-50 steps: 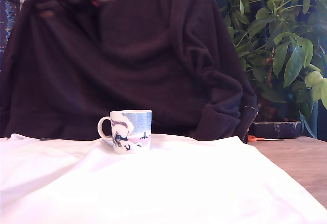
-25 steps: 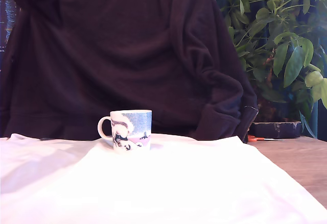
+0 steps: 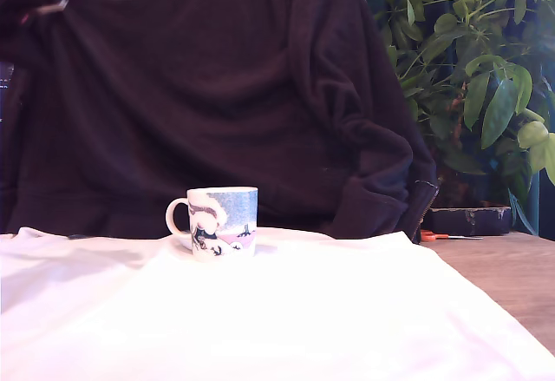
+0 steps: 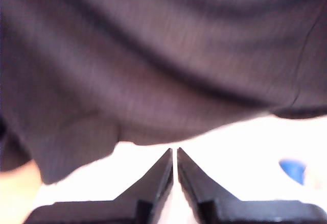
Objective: Pick the blue coffee capsule and place it inside the blue coffee cup
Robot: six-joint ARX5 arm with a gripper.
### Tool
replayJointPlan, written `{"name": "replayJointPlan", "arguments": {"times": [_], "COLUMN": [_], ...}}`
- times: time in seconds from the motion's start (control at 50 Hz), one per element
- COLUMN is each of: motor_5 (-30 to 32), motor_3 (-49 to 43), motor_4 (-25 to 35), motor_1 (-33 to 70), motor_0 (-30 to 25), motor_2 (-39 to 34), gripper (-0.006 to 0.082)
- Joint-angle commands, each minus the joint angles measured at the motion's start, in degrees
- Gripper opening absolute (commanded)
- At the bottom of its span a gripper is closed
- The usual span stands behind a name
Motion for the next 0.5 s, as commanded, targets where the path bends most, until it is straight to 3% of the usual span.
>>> {"name": "replayJointPlan", "arguments": {"times": [0.0, 0.2, 0.48], "motor_5": [0.26, 0.26, 0.28], "motor_3": [4.31, 8.72, 10.60], "motor_4": [-0.55, -1.81, -1.73], "motor_1": [-3.13, -7.23, -8.90], "motor_0": [0.24, 0.44, 0.44], "motor_2": [-2.89, -9.07, -10.27], "gripper": [-0.0019, -0.0019, -0.0019]}}
